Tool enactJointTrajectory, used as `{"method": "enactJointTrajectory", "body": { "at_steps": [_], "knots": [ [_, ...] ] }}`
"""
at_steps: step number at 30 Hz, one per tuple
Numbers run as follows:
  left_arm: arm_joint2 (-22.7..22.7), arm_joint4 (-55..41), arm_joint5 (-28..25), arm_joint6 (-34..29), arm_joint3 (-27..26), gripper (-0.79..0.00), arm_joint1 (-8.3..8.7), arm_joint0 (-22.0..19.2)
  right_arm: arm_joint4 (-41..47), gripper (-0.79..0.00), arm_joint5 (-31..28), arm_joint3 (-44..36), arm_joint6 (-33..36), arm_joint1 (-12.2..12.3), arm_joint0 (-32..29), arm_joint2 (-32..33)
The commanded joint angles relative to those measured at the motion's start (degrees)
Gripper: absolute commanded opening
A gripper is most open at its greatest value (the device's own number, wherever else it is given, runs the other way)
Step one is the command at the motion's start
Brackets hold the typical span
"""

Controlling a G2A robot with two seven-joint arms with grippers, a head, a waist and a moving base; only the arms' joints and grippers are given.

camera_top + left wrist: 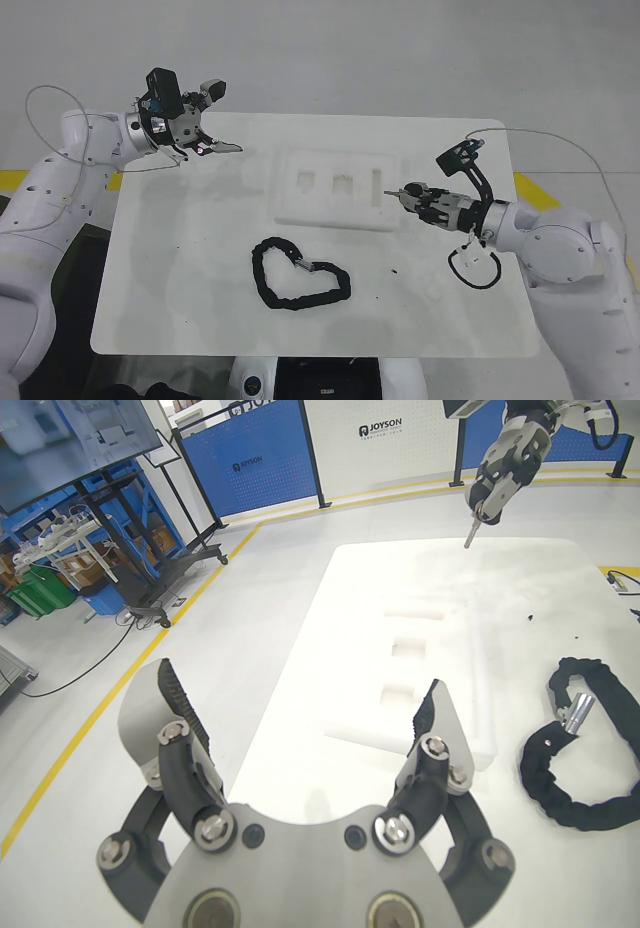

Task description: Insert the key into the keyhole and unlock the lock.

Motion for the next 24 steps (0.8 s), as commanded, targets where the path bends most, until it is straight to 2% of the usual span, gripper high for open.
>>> {"method": "enactJointTrajectory", "body": {
  "at_steps": [1,10,17,21,24],
  "knots": [
    [0.0,0.0,0.0,0.0,0.0,0.0,0.0,0.0,-0.01,-0.785,0.03,0.03,0.02,0.0,-0.01,0.04],
    [0.0,0.0,0.0,0.0,0.0,0.0,0.0,0.0,-0.01,-0.785,0.03,0.03,0.02,0.0,-0.01,0.04],
    [0.69,2.68,-0.66,-6.15,-7.87,0.0,0.0,2.95,-0.01,-0.785,0.03,0.03,0.02,0.0,-0.01,0.04],
    [2.3,5.43,-1.34,-6.71,-12.16,0.0,-0.48,4.62,-0.01,-0.785,0.03,0.03,0.02,0.0,-0.01,0.04],
    [3.74,7.75,-2.11,-4.58,-15.13,0.0,-0.82,5.95,-0.01,-0.785,0.03,0.03,0.02,0.0,-0.01,0.04]
  ]
}}
